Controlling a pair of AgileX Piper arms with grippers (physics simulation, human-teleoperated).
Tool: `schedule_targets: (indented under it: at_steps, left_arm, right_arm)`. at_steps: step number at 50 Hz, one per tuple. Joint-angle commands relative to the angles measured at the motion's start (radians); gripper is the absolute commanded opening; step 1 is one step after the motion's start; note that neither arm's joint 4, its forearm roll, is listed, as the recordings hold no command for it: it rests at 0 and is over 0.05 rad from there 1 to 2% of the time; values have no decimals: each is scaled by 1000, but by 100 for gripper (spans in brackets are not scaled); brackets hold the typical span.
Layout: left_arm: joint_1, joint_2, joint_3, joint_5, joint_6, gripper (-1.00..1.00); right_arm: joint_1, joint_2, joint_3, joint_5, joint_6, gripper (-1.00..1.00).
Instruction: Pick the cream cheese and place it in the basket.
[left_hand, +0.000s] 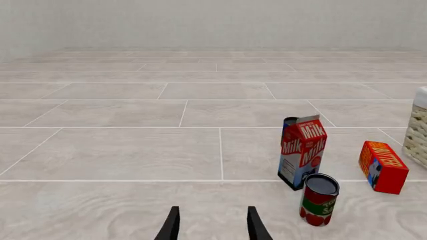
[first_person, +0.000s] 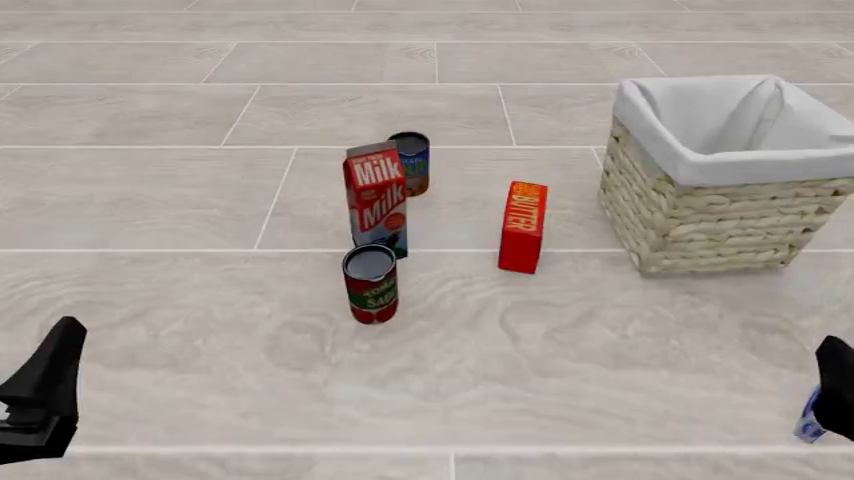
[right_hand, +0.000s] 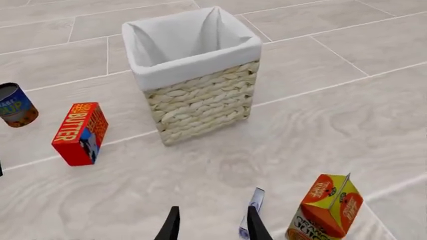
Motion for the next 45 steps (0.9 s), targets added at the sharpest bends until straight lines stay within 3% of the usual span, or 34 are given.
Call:
schedule_targets:
  at_steps: [1,12,26,38,45]
  left_arm:
    - [0,0,0,0,0,100]
    - [0,0,0,0,0,100]
    - [0,0,0,0,0,100]
    - [0,0,0,0,0,100]
    - [0,0,0,0,0,100]
  right_arm:
    - [-31,0,75,-30,8,100]
    - [-56,2,122,-70,-13,100]
    - [-124,127,140,-180,-47,100]
    - [-147,184,140,-218,-63,100]
    - [-163,384,140,-395,-57,100]
